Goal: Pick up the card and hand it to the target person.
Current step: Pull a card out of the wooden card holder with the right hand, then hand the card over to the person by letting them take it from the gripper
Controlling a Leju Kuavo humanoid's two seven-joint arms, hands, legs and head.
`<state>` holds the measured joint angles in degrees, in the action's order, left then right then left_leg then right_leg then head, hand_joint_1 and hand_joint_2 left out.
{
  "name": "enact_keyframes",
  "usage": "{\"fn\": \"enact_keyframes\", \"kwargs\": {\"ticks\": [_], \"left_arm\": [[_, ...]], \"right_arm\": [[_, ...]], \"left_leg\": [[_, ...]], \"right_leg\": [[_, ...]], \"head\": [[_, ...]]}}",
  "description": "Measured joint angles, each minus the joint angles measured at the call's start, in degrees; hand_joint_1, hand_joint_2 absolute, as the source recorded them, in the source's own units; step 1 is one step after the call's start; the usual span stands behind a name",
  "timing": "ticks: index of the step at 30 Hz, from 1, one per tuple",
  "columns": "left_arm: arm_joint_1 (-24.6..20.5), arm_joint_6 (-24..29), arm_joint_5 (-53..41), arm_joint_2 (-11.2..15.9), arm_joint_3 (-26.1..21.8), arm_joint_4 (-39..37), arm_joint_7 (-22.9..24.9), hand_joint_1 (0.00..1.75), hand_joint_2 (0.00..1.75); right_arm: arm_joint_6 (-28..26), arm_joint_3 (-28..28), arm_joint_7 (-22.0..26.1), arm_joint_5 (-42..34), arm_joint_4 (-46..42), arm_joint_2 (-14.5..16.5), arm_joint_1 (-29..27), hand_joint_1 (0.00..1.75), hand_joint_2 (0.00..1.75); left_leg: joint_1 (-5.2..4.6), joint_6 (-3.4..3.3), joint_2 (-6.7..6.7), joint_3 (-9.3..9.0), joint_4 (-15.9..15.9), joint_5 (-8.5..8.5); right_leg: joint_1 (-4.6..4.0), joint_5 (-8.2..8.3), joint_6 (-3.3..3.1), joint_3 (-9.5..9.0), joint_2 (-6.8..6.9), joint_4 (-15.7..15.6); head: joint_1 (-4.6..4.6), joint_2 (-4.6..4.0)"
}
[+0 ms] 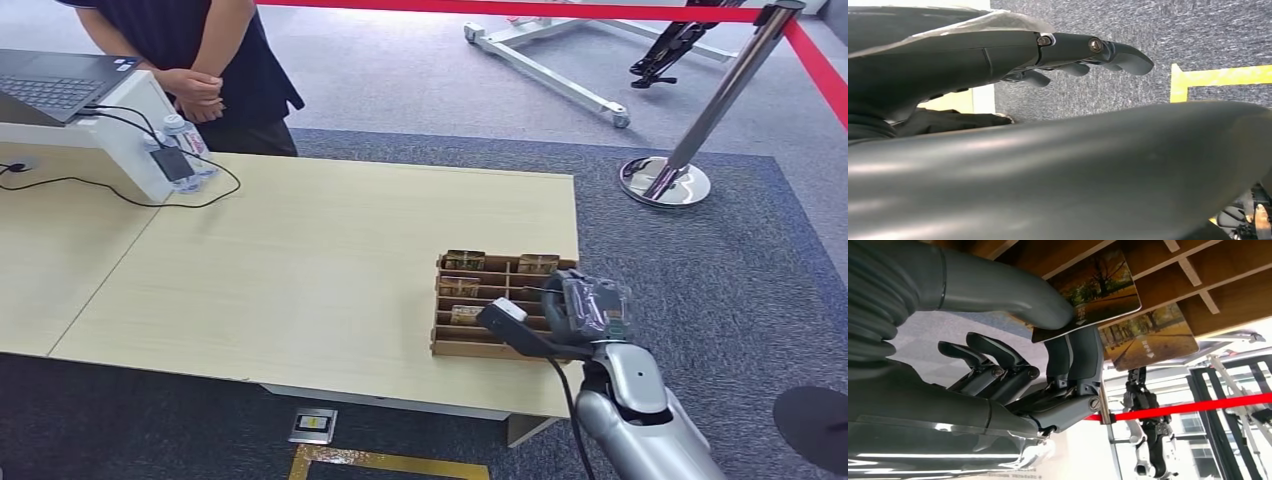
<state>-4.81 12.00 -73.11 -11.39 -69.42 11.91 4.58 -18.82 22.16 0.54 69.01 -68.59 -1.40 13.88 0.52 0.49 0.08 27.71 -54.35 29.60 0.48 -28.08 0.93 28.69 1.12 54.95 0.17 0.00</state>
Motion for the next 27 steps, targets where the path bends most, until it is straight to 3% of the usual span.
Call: {"fn": "enact_keyframes", "kwargs": {"ticks": [7,18,23,27], "left_arm": [[0.1,0.0,0.0,0.0,0.0,0.0,-0.4,0.00,0.00],[0.1,0.0,0.0,0.0,0.0,0.0,-0.4,0.00,0.00],[0.0,0.2,-0.2,0.0,0.0,0.0,-0.4,0.00,0.00],[-0.2,0.3,-0.5,-0.1,0.1,0.0,-0.6,0.00,0.00]], "right_arm": [[0.0,-0.1,0.6,-0.7,-7.8,-1.5,-3.7,1.75,1.75],[0.5,-0.5,7.8,-11.3,-21.0,-6.5,-6.8,1.75,1.75],[1.0,-0.7,11.1,-13.5,-22.4,-7.4,-3.7,1.75,1.75],[1.1,1.0,11.3,-12.1,-18.9,-5.5,2.6,1.75,1.75]], "left_leg": [[0.00,0.00,0.00,0.02,0.0,0.01],[-0.01,0.00,0.00,0.02,0.0,0.01],[-0.01,0.00,0.01,0.02,0.0,0.00],[0.01,0.06,0.02,0.00,0.0,-0.05]], "right_leg": [[0.00,0.00,0.00,0.03,0.00,0.0],[0.01,0.00,0.00,0.02,0.00,0.0],[0.01,0.01,-0.01,-0.01,0.00,0.0],[0.00,0.03,-0.05,-0.01,0.00,0.0]], "head": [[0.01,0.00],[0.01,0.00],[0.01,0.00],[0.01,0.00]]}}
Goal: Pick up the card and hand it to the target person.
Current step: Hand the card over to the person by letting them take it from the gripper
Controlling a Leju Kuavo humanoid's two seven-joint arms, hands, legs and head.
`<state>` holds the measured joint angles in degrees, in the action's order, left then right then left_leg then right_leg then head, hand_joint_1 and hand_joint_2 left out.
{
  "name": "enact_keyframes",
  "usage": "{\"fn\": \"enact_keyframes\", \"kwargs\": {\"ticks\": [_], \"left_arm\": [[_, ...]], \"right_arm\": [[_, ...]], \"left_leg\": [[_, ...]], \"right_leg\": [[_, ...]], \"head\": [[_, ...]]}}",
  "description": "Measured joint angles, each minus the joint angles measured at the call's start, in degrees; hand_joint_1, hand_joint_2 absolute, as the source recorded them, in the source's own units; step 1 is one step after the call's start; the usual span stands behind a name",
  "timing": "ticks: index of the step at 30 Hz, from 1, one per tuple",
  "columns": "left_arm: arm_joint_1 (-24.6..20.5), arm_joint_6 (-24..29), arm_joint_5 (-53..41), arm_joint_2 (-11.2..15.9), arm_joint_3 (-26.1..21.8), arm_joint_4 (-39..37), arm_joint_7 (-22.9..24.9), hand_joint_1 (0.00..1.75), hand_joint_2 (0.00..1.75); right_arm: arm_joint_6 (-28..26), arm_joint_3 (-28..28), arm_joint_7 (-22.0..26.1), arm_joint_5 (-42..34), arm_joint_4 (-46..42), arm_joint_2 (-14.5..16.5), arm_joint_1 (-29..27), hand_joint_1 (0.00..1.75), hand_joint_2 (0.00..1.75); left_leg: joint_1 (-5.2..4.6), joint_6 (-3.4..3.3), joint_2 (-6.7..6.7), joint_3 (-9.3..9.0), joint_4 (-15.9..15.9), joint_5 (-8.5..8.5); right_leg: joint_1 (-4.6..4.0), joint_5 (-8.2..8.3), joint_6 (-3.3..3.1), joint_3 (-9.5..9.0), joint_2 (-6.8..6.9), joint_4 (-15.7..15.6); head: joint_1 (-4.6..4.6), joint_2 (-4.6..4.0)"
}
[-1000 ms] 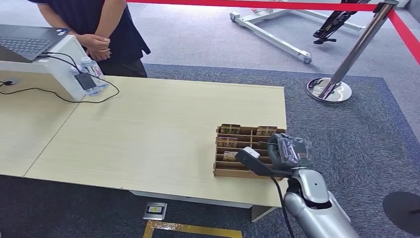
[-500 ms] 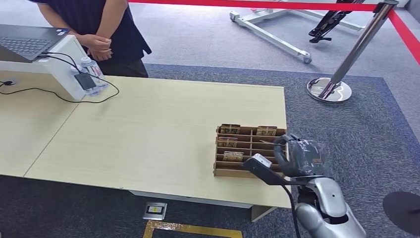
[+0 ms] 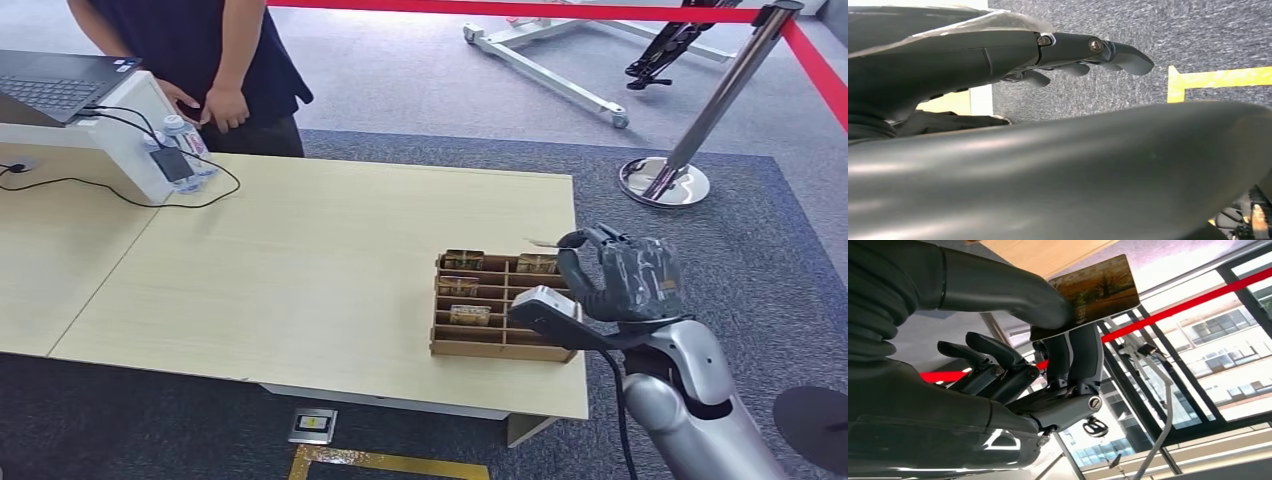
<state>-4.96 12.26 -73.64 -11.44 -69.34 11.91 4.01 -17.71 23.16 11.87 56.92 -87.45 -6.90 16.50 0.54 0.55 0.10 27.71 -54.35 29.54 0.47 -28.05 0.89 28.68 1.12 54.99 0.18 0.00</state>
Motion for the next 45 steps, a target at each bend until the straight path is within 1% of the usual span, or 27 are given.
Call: {"fn": "enact_keyframes", "kwargs": {"ticks": [6,10,14,18,23,27,31,38,45], "left_arm": [[-0.1,0.0,-0.5,-0.1,0.1,0.0,-0.7,0.00,0.00],[-0.1,-0.3,-0.9,-0.1,0.2,0.0,-1.0,0.00,0.00],[-0.2,-0.5,-1.4,0.0,0.4,0.0,-1.0,0.00,0.00],[-0.2,-0.8,-1.7,0.0,0.5,0.0,-1.0,0.00,0.00],[-0.2,-0.9,-1.8,0.0,0.8,0.0,-1.1,0.00,0.00],[-0.2,-0.9,-1.9,0.1,1.2,0.0,-1.0,0.00,0.00],[-0.2,-0.9,-1.9,0.1,1.5,0.0,-0.9,0.00,0.00],[-0.3,-0.9,-2.0,0.1,1.6,0.0,-0.5,0.00,0.00],[-0.3,-1.0,-2.4,0.1,1.7,0.0,-0.3,0.00,0.00]], "right_arm": [[-0.1,4.5,-1.3,1.3,9.8,6.0,10.6,1.75,1.75],[0.8,7.8,-2.1,1.4,17.6,11.0,18.6,1.75,1.75],[1.9,10.1,-3.5,1.2,24.0,15.5,25.4,1.75,1.75],[2.0,11.3,-4.0,0.9,30.2,19.3,30.5,1.75,1.75],[1.0,11.9,-4.4,0.5,37.9,23.1,34.7,1.75,1.75],[0.8,12.0,-5.1,0.4,42.8,25.0,36.8,1.75,1.75],[0.7,12.6,-6.6,-0.6,46.3,26.3,38.4,1.75,1.75],[0.2,15.8,-8.4,-3.9,49.6,27.1,39.6,1.75,1.75],[-0.2,17.8,-9.6,-5.1,51.3,27.4,40.2,1.75,1.75]], "left_leg": [[0.01,0.05,0.00,0.01,0.0,-0.05],[0.01,0.06,0.01,0.05,0.0,-0.06],[0.01,0.07,0.02,0.06,0.0,-0.06],[0.01,0.08,0.01,0.07,0.0,-0.07],[0.01,0.09,0.00,0.07,0.0,-0.07],[0.00,0.09,0.01,0.07,0.0,-0.07],[0.01,0.09,0.01,0.07,0.0,-0.07],[0.01,0.09,0.01,0.07,0.0,-0.07],[0.01,0.09,0.01,0.07,0.0,-0.07]], "right_leg": [[-0.01,0.03,-0.05,0.06,0.00,0.1],[-0.01,0.03,-0.05,0.11,0.00,0.2],[-0.02,0.03,-0.06,0.14,0.00,0.2],[-0.02,0.03,-0.06,0.15,0.00,0.2],[-0.02,0.03,-0.06,0.15,0.00,0.2],[-0.02,0.03,-0.06,0.15,0.00,0.2],[-0.02,0.03,-0.06,0.15,0.00,0.2],[-0.02,0.03,-0.06,0.16,0.00,0.2],[-0.02,0.03,-0.06,0.16,0.00,0.2]], "head": [[0.01,0.00],[0.01,0.00],[-0.01,0.00],[0.00,0.00],[-0.01,0.00],[0.00,0.00],[-0.01,0.00],[0.00,0.00],[0.00,0.00]]}}
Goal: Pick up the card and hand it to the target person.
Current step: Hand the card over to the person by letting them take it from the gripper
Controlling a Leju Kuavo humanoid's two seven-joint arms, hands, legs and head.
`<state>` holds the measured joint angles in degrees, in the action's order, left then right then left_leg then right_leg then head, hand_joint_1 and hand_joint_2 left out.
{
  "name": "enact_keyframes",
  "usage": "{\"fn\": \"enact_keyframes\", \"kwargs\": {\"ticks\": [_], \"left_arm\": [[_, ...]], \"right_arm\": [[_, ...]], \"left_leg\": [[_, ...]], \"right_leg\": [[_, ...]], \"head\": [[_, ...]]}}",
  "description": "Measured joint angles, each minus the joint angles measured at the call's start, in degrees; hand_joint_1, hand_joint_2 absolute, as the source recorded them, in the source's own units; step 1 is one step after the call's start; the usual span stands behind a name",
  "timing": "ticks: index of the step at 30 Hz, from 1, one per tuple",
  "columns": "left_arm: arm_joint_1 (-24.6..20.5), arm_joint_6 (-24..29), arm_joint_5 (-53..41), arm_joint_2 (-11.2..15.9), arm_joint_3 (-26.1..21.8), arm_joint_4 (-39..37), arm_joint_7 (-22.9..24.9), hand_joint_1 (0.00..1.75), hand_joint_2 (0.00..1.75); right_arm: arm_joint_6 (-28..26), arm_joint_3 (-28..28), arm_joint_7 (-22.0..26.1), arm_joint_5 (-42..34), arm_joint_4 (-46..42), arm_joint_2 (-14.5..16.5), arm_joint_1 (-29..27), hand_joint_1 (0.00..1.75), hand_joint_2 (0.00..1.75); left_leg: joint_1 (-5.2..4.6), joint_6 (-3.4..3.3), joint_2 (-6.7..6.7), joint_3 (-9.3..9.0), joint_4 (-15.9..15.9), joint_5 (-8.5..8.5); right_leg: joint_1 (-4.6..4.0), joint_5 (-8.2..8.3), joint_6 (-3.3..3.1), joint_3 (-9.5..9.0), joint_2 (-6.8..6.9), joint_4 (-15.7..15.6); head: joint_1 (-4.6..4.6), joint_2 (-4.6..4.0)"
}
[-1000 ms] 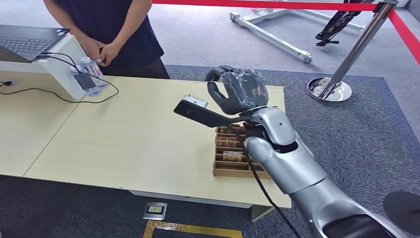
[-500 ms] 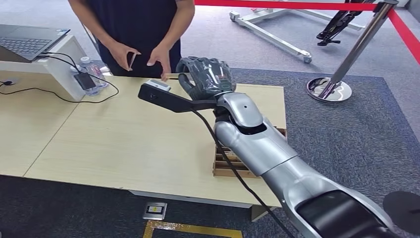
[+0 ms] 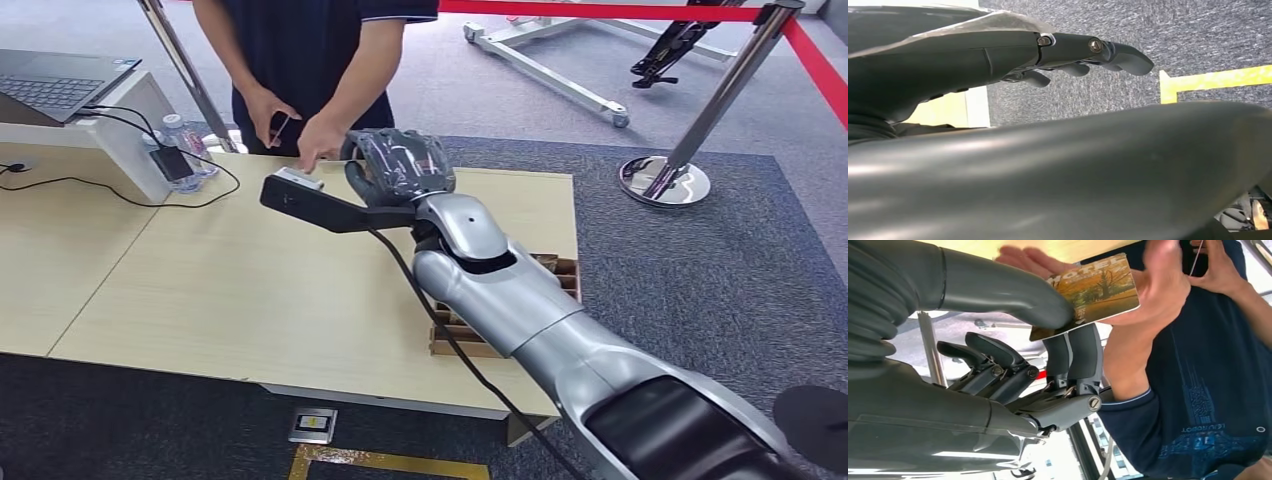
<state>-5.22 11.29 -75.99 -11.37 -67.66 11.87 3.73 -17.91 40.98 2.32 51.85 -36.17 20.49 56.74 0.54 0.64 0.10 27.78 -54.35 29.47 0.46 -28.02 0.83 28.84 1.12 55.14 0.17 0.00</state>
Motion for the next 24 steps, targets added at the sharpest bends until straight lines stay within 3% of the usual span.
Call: {"fn": "enact_keyframes", "kwargs": {"ticks": [6,7,10,11,18,24], "left_arm": [[0.0,-0.2,-0.3,0.0,0.2,0.0,0.1,0.00,0.00],[0.0,-0.2,-0.3,0.0,0.2,0.0,0.1,0.00,0.00],[0.0,-0.2,-0.3,0.0,0.2,0.0,0.1,0.00,0.00],[0.0,-0.2,-0.3,0.0,0.2,0.0,0.1,0.00,0.00],[0.0,-0.4,-0.2,0.1,0.2,0.0,0.1,0.00,0.00],[0.0,-0.4,0.0,0.1,0.2,0.0,0.1,0.00,0.00]], "right_arm": [[-0.5,1.0,-0.5,-0.4,1.2,0.1,0.8,1.74,1.75],[-0.6,1.1,-0.5,-0.6,1.2,0.1,0.9,1.42,1.75],[-1.2,1.3,-0.2,-1.1,1.2,0.1,1.1,0.12,1.75],[-1.4,1.3,-0.1,-1.2,1.2,0.1,1.1,0.00,1.75],[-1.6,1.1,1.5,-0.4,-0.6,-0.2,0.5,0.00,1.75],[-0.1,-0.5,2.3,1.3,-7.2,-2.7,-2.3,0.00,1.75]], "left_leg": [[0.00,0.00,0.00,0.00,0.0,0.00],[0.00,0.00,0.00,0.00,0.0,0.00],[0.00,0.00,0.00,0.00,0.0,0.00],[0.00,0.00,0.00,0.00,0.0,0.00],[0.00,0.00,0.00,-0.01,0.0,0.00],[-0.01,0.00,0.00,0.00,0.0,0.00]], "right_leg": [[0.00,0.00,0.00,0.00,0.00,0.0],[0.00,0.00,0.00,0.00,0.00,0.0],[0.00,0.00,0.00,0.00,0.00,0.0],[0.00,0.00,0.00,0.00,0.00,0.0],[0.00,0.00,0.00,0.02,0.00,0.0],[0.00,0.00,0.00,0.02,0.00,0.0]], "head": [[0.00,0.00],[0.00,0.00],[-0.01,0.00],[-0.01,0.00],[-0.01,0.00],[0.00,0.00]]}}
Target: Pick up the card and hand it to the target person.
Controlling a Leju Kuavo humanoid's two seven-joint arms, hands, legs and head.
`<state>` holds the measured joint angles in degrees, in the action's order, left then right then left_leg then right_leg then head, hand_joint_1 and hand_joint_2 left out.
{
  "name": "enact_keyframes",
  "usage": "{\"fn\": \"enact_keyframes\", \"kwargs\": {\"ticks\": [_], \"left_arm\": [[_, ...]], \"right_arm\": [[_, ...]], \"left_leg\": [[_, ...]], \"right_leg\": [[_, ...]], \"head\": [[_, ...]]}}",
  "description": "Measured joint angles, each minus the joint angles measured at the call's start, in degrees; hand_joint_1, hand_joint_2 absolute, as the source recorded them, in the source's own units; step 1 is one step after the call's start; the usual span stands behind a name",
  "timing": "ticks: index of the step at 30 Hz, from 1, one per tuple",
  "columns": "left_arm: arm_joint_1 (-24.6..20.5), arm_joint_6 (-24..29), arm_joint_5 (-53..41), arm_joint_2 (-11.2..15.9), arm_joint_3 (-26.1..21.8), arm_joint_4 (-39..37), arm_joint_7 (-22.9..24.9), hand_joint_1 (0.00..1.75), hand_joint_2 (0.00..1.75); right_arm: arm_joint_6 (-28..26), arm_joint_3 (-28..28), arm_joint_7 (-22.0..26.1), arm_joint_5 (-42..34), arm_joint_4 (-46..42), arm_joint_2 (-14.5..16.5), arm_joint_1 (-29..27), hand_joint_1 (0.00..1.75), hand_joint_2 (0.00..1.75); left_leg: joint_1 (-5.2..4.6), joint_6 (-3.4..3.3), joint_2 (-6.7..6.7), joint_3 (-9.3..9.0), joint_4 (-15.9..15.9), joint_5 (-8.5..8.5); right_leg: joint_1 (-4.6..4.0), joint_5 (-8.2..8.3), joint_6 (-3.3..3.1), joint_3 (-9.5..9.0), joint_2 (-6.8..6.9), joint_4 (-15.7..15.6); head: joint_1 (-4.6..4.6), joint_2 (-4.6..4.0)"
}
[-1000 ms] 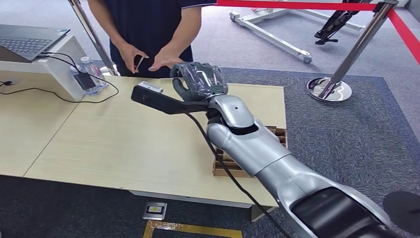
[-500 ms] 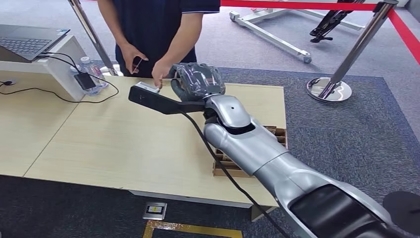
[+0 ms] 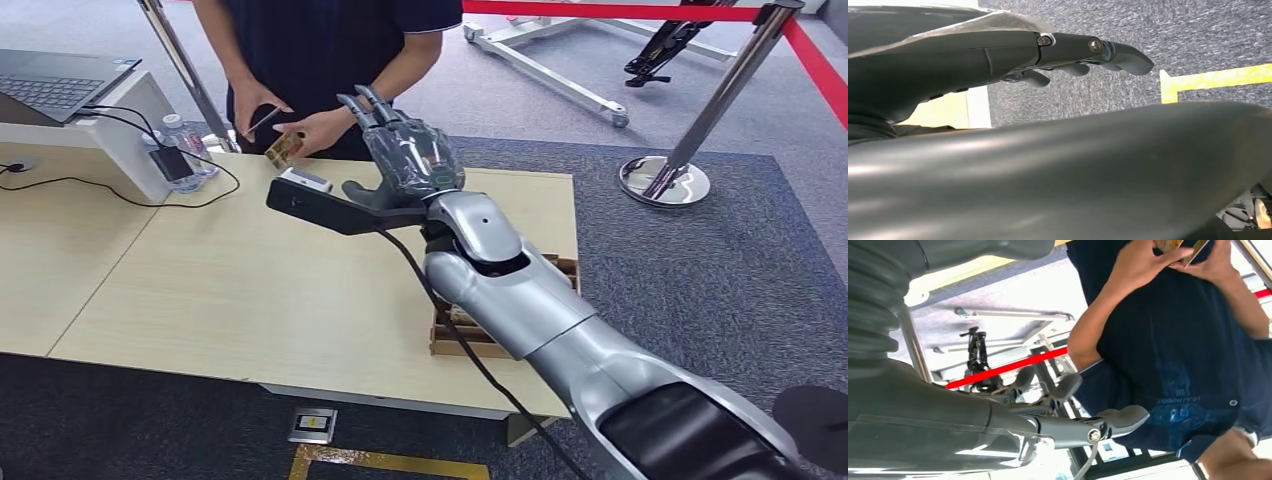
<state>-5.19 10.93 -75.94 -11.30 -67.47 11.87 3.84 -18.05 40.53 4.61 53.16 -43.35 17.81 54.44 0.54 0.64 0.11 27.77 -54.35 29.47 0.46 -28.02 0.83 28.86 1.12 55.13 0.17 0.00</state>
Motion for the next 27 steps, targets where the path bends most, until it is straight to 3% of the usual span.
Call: {"fn": "enact_keyframes", "kwargs": {"ticks": [13,20,27], "left_arm": [[0.1,0.4,1.3,0.0,-0.1,0.0,-0.2,0.00,0.00],[0.3,0.6,1.7,-0.2,-0.2,0.0,0.1,0.00,0.00],[0.3,1.3,2.8,-0.5,-0.5,0.0,0.2,0.00,0.00]], "right_arm": [[-2.9,-5.1,0.5,3.8,-21.3,-10.2,-11.8,0.00,1.75],[-12.6,-12.3,0.8,7.9,-36.4,-17.5,-27.9,0.00,1.75],[-17.4,-21.4,-0.3,12.4,-48.4,-19.5,-43.3,0.00,1.75]], "left_leg": [[0.00,-0.01,-0.05,0.00,0.0,0.02],[-0.01,-0.08,-0.12,0.04,0.0,0.10],[0.00,-0.06,-0.15,0.08,0.0,0.14]], "right_leg": [[0.00,0.00,0.00,0.02,0.00,-0.1],[0.01,-0.01,0.01,-0.01,0.00,-0.1],[0.01,-0.07,0.05,0.01,0.00,-0.2]], "head": [[-0.01,0.00],[-0.01,0.00],[0.00,0.00]]}}
